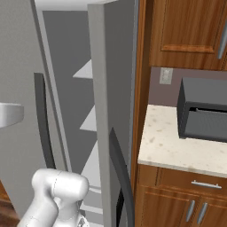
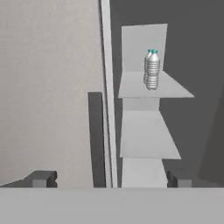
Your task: Take the bottled waters from the counter and place them in the freezer to freeze. Close the freezer door after placing the bottles.
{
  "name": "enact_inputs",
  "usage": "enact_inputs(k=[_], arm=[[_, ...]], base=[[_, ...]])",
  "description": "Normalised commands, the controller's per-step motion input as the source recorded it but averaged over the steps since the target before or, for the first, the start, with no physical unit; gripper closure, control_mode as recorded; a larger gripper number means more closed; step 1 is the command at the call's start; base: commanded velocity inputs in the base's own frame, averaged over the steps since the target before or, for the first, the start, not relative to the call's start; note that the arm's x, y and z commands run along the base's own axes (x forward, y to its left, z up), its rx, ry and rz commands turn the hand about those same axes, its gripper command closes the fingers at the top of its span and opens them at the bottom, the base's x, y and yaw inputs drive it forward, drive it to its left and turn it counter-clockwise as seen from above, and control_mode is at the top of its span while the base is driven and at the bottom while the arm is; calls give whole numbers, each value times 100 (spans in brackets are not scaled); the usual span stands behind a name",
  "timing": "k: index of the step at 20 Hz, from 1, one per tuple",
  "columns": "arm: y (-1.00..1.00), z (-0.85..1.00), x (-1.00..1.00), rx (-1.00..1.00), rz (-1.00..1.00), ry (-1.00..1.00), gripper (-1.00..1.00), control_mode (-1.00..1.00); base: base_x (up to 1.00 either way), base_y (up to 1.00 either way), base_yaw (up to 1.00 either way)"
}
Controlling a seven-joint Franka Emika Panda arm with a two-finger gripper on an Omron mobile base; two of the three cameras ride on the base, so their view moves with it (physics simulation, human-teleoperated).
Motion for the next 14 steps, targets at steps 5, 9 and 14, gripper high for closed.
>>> enact_inputs(k=[5, 9, 14], arm=[[3, -40, -8, 0, 4, 24, -100, -100], [0, -40, -1, 0, -14, 12, -100, -100], [0, -48, 0, 0, -15, 18, -100, -100]], base=[[0, 0, 0], [0, 0, 0], [0, 0, 0]])
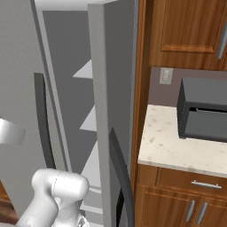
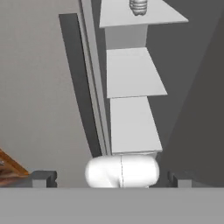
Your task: Take the bottled waters from the counter and place them in the freezer to freeze. Close the freezer door after placing the bottles.
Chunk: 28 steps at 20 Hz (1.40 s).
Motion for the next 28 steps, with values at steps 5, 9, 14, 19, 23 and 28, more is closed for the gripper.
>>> enact_inputs(k=[5, 9, 14, 19, 23, 28], arm=[[-1, -44, 1, 0, -5, 12, -100, -100], [0, 0, 0, 0, 1, 3, -100, -100], [0, 0, -1, 0, 0, 0, -100, -100], [0, 0, -16, 0, 0, 0, -100, 100], [0, 0, 0, 0, 0, 0, -100, 100], [0, 0, 0, 0, 0, 0, -100, 100]], base=[[0, 0, 0], [0, 0, 0], [0, 0, 0], [-27, 0, 0], [-86, 0, -1], [-61, 0, 0]])
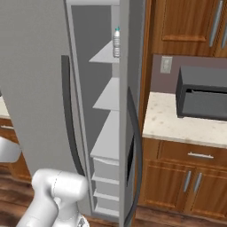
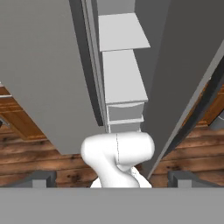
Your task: Take the bottled waters from the counter and place them in the freezer to freeze. Close the freezer door after placing the bottles.
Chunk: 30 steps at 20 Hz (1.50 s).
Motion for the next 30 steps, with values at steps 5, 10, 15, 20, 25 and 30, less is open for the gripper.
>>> enact_inputs(k=[5, 10, 15, 20, 25, 30], arm=[[0, 0, 0, 0, 0, 0, -100, 100], [0, 0, 0, 0, 0, 0, -100, 100], [0, 0, 0, 0, 0, 0, -100, 100], [0, 0, 0, 0, 0, 0, -100, 100], [0, 0, 0, 0, 0, 0, -100, 100], [0, 0, 0, 0, 0, 0, -100, 100]], base=[[-20, -20, -1], [-19, -65, -7], [-8, -75, -2], [-26, -62, -12], [-83, -15, -16], [-61, 0, -3]])
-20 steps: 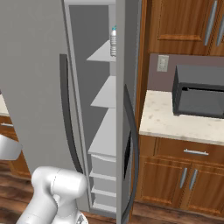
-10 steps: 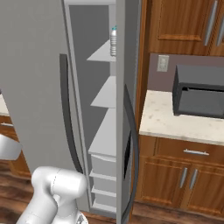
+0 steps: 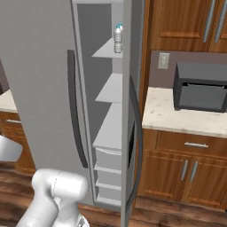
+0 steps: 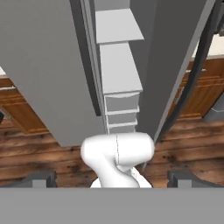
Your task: Take the bottled waters from the counter and place them in the freezer to freeze. Close the freezer door after placing the bottles.
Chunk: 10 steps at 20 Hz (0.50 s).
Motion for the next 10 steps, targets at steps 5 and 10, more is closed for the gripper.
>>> enact_inputs(k=[5, 10], arm=[[0, 0, 0, 0, 0, 0, -100, 100], [0, 0, 0, 0, 0, 0, -100, 100]], base=[[-60, 8, 0], [-46, -2, -1]])
